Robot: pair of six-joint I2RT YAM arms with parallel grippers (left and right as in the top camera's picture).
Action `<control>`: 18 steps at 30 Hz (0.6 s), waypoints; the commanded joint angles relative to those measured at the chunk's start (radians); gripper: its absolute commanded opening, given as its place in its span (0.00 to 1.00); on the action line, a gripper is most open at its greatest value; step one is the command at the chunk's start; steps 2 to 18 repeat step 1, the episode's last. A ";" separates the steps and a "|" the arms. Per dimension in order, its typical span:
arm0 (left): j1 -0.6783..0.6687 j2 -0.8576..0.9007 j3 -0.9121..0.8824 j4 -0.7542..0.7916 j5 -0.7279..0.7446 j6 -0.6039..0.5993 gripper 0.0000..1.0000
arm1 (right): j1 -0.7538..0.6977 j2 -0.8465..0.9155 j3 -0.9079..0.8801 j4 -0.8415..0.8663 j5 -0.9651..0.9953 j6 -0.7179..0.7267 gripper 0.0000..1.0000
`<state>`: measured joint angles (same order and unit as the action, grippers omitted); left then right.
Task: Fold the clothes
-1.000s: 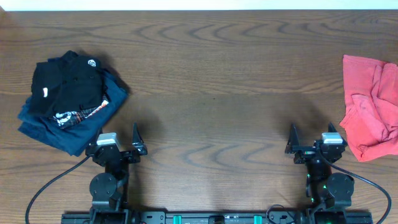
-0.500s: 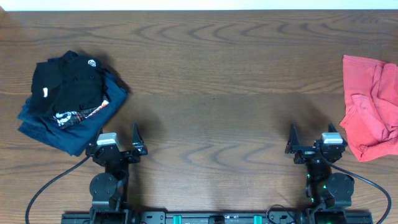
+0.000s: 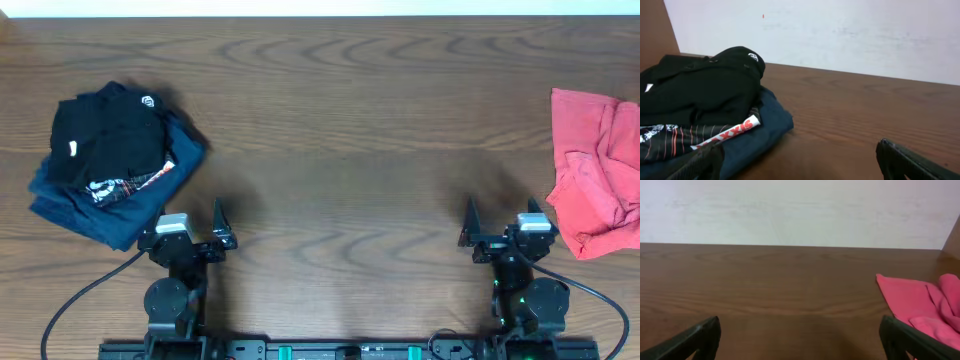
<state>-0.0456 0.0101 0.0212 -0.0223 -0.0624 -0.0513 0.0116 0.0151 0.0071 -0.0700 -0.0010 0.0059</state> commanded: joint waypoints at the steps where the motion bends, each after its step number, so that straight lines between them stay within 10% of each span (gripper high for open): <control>1: 0.005 -0.005 -0.017 -0.044 -0.011 0.006 0.98 | 0.008 -0.002 -0.002 -0.004 -0.003 -0.014 0.99; 18: 0.005 -0.005 -0.017 -0.044 -0.011 0.006 0.98 | 0.008 -0.002 -0.002 -0.004 -0.003 -0.014 0.99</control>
